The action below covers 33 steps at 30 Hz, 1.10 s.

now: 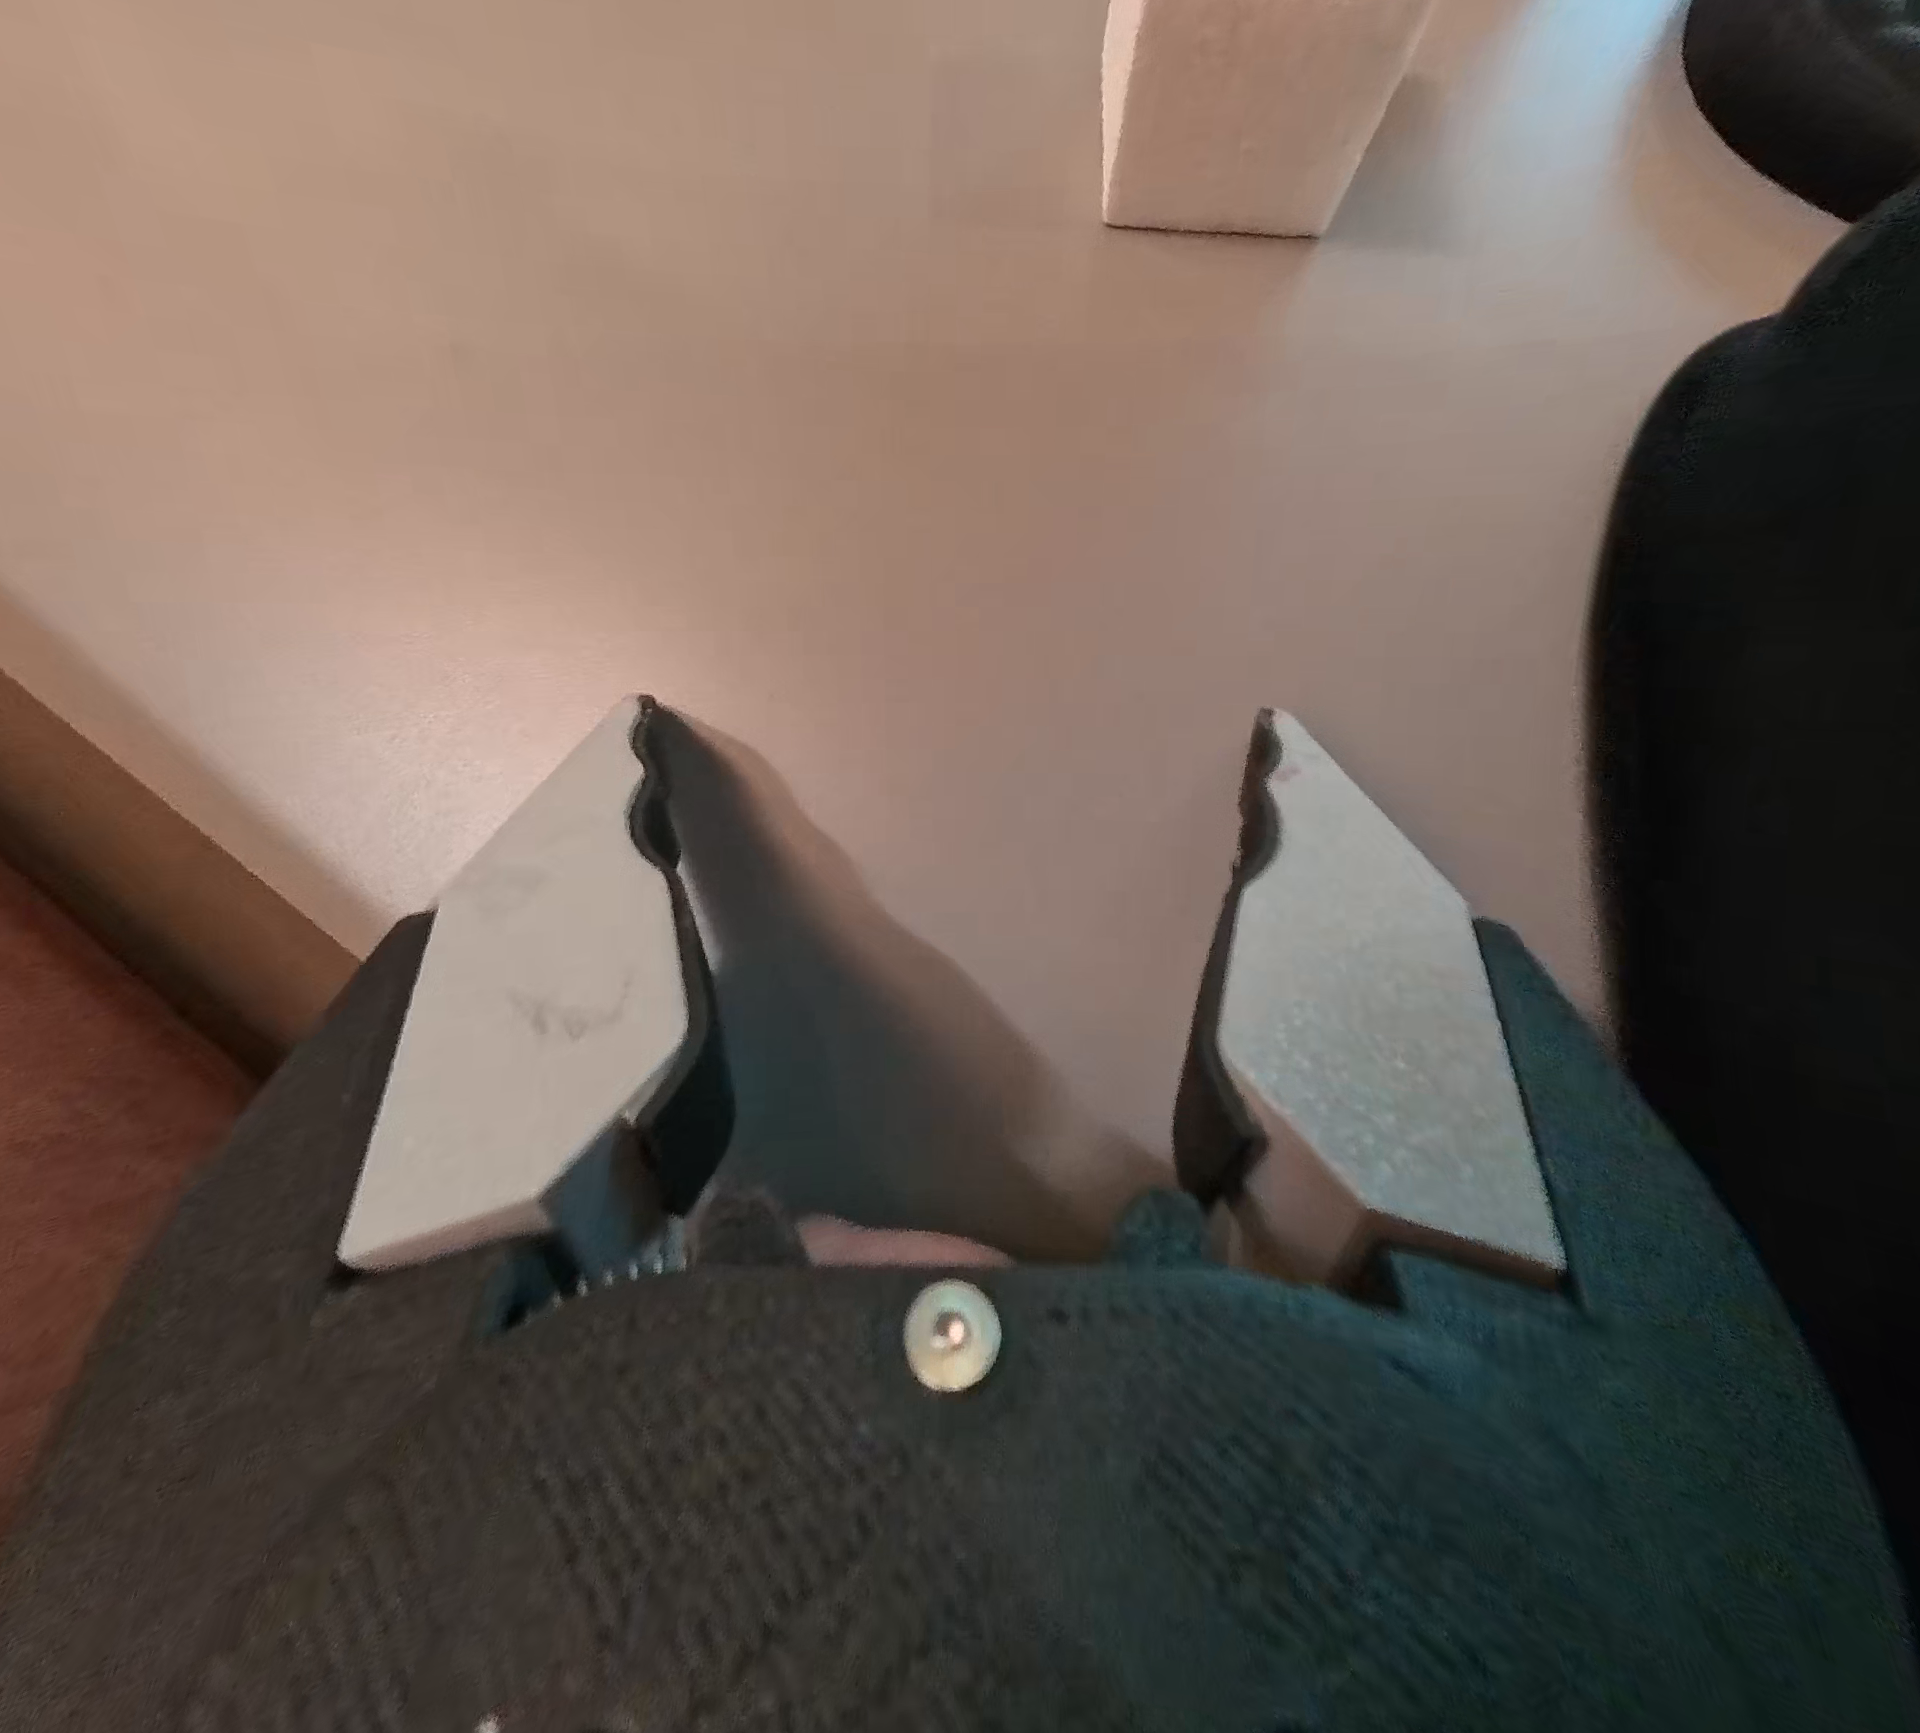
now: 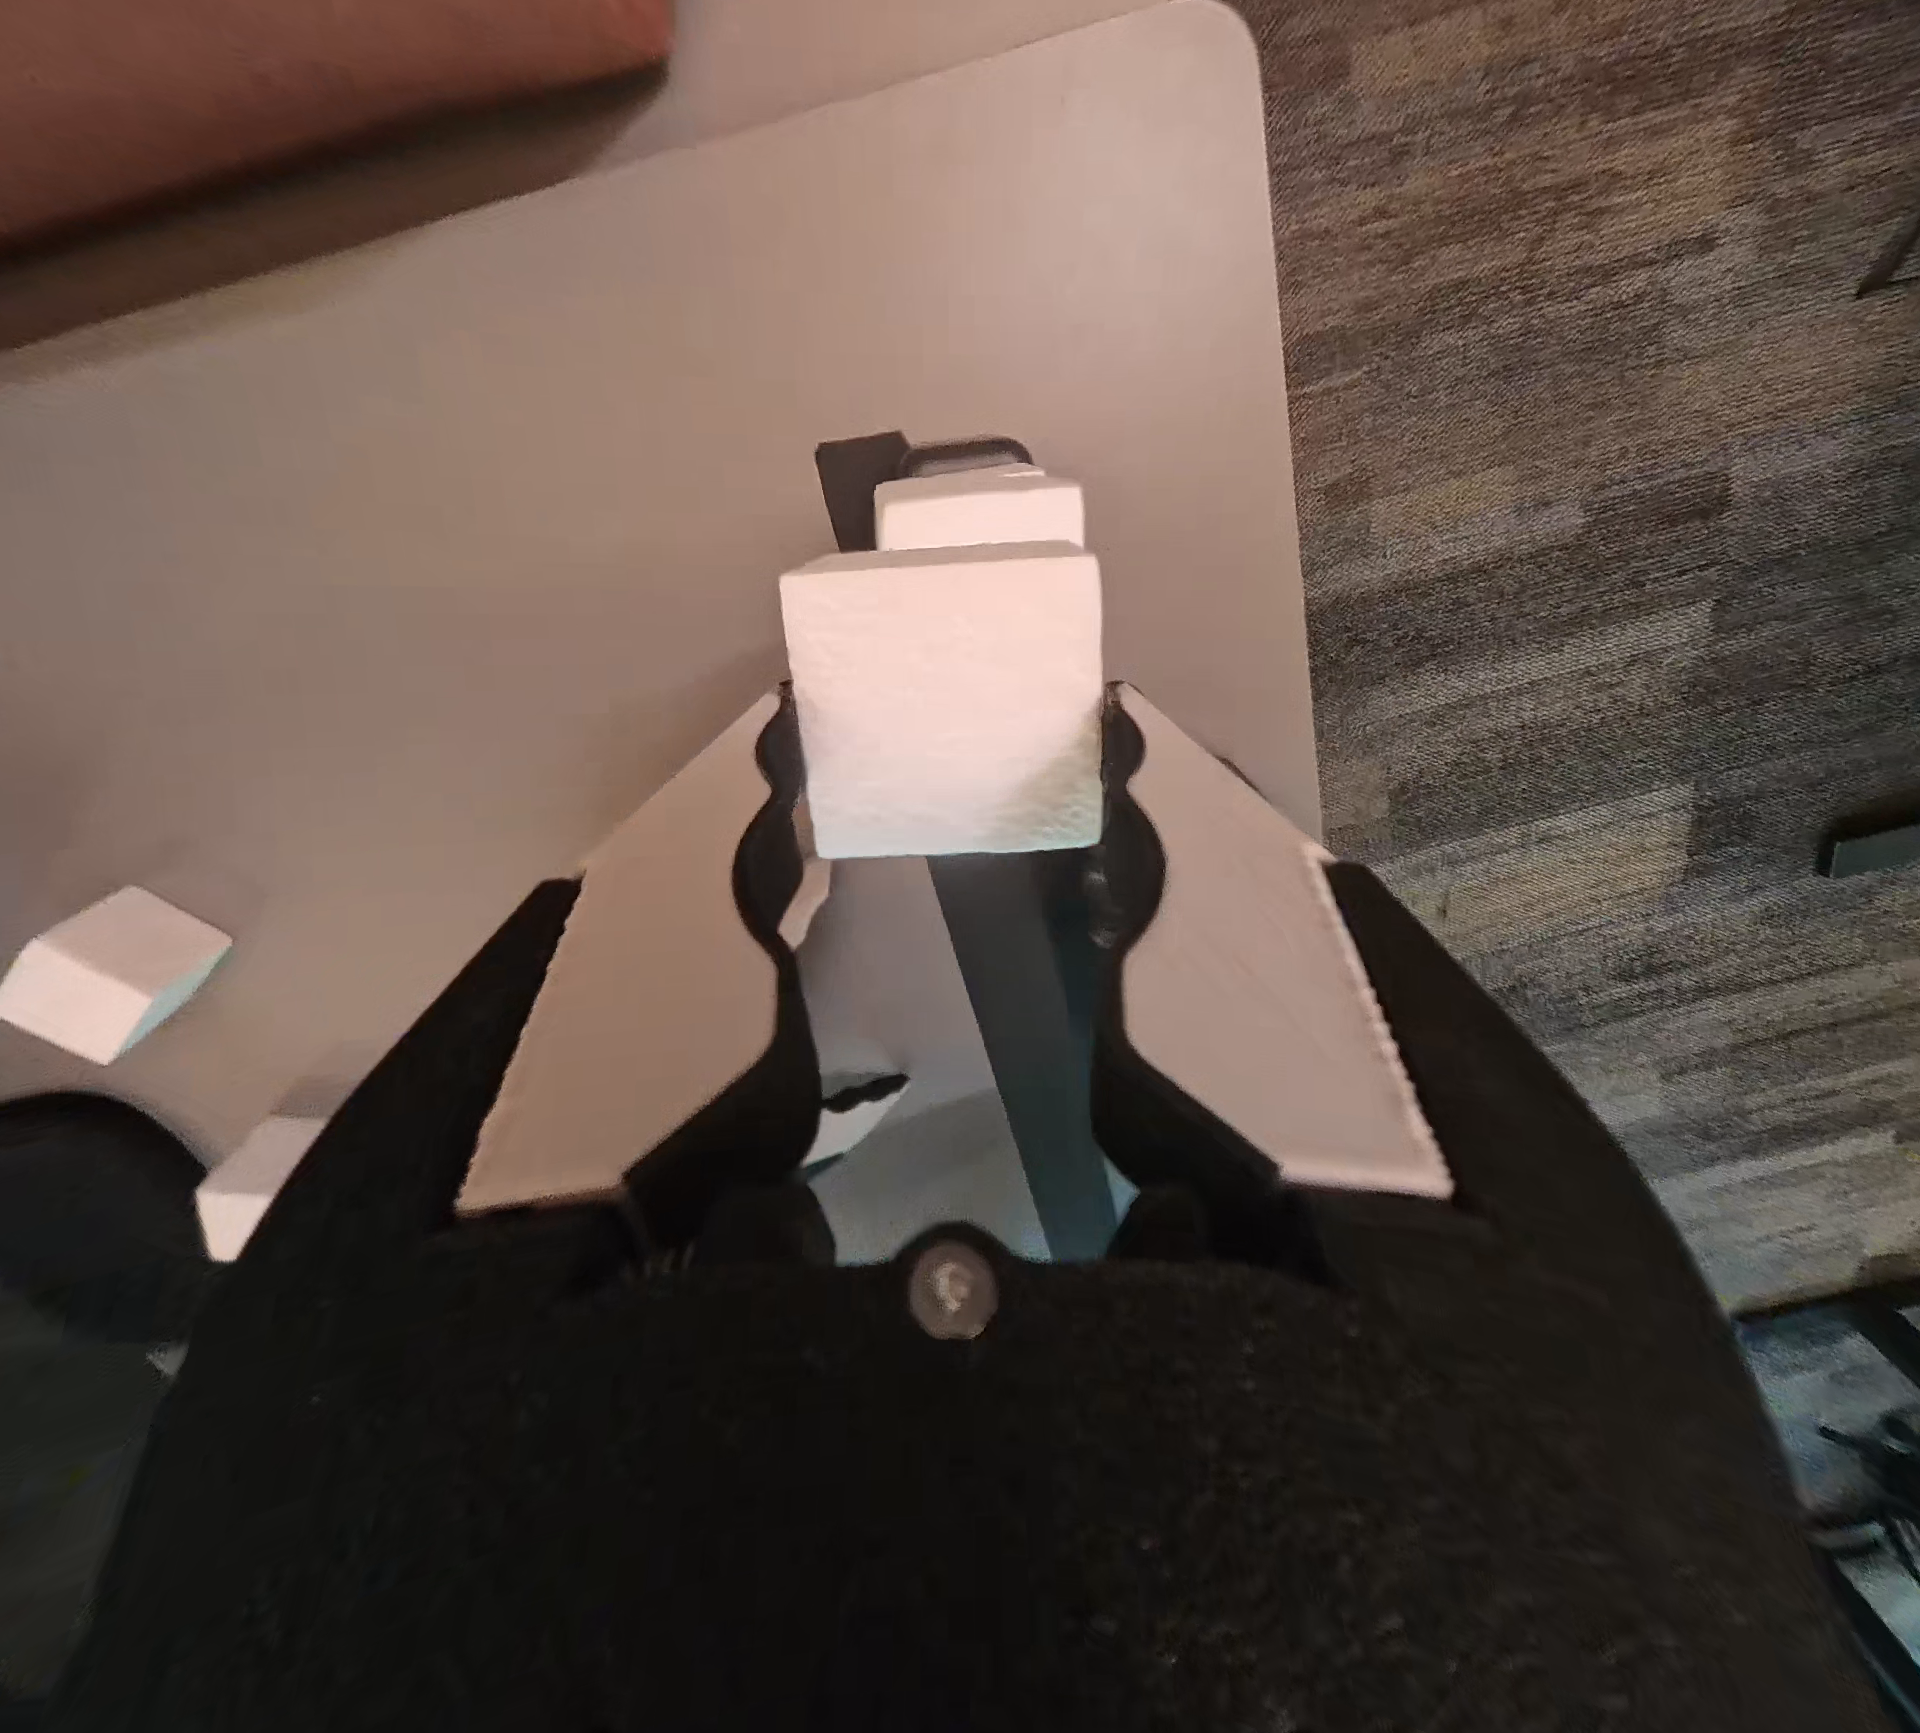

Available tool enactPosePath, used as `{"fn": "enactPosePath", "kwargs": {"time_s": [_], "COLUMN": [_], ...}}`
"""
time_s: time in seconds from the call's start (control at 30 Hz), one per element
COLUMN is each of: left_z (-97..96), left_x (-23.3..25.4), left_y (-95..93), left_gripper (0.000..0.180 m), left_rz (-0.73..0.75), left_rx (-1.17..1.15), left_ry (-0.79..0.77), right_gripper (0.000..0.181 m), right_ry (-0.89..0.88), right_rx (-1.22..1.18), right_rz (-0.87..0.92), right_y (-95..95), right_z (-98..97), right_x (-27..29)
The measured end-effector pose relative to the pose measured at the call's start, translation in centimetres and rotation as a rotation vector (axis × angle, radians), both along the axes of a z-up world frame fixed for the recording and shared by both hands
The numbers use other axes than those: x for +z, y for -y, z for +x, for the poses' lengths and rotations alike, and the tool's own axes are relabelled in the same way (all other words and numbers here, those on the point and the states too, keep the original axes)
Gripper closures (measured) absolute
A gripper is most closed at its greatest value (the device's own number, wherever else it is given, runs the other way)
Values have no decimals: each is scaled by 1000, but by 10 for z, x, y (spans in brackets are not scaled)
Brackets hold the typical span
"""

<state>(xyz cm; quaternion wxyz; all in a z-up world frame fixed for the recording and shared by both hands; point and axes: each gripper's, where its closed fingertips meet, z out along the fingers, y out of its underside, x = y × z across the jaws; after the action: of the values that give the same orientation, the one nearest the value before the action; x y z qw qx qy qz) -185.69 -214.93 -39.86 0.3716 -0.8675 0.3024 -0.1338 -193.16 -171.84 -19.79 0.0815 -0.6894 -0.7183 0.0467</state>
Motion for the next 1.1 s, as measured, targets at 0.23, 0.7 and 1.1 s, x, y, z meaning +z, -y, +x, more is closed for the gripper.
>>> {"fn": "enactPosePath", "kwargs": {"time_s": [0.23,0.7,1.1], "left_z": [0,-1,-1], "left_x": [0,0,1], "left_y": [-1,-2,-3], "left_gripper": [74,75,77], "left_rz": [3,8,9], "left_rx": [-7,-14,-7], "left_ry": [2,7,8], "right_gripper": [124,124,112], "right_ry": [39,14,-99], "right_rx": [32,17,-49], "right_rz": [-2,3,78], "right_y": [-9,-10,-11], "right_z": [-11,-10,-9], "right_x": [-10,-18,6]}}
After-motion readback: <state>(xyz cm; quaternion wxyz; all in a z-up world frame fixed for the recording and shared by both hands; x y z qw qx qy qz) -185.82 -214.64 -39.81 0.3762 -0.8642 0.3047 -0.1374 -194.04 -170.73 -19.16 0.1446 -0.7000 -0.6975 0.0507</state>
